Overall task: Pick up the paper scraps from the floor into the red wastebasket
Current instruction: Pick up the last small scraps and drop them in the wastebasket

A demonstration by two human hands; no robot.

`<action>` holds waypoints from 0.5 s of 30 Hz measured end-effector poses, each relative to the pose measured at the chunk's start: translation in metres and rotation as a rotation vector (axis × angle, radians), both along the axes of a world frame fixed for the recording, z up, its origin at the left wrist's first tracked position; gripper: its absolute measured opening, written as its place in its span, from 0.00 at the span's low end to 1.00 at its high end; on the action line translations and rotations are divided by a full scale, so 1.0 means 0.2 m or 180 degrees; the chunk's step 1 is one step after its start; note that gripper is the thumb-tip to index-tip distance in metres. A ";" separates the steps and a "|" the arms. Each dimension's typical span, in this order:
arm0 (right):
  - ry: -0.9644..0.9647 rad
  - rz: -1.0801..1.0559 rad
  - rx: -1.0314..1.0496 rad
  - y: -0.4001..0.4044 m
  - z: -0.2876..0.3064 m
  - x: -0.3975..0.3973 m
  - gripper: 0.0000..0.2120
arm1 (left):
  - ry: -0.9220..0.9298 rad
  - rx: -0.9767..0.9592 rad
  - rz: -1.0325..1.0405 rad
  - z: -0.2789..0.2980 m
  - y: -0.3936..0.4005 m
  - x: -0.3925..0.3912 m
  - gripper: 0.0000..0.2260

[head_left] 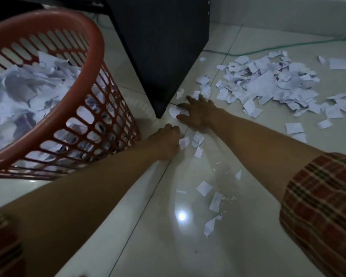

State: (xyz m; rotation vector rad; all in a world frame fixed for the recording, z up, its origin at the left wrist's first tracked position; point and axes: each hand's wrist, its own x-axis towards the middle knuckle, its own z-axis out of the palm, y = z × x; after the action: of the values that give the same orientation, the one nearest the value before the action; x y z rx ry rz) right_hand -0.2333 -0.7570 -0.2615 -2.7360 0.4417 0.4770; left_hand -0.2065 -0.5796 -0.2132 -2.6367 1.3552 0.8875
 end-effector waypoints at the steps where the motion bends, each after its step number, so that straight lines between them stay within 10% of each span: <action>1: 0.0058 0.0055 0.0005 0.01 0.00 -0.03 0.30 | -0.0015 -0.0008 -0.0004 0.02 0.01 0.00 0.18; 15: -0.0168 0.1232 -0.0380 0.23 0.09 -0.88 0.22 | -0.0026 0.0002 -0.0132 0.04 0.17 -0.14 0.22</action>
State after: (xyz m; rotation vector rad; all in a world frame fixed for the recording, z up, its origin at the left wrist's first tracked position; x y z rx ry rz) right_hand -0.4103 -0.7110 -0.2430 -2.9499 -0.0811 0.4830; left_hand -0.2347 -0.5454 -0.2062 -2.5986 1.4019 0.8713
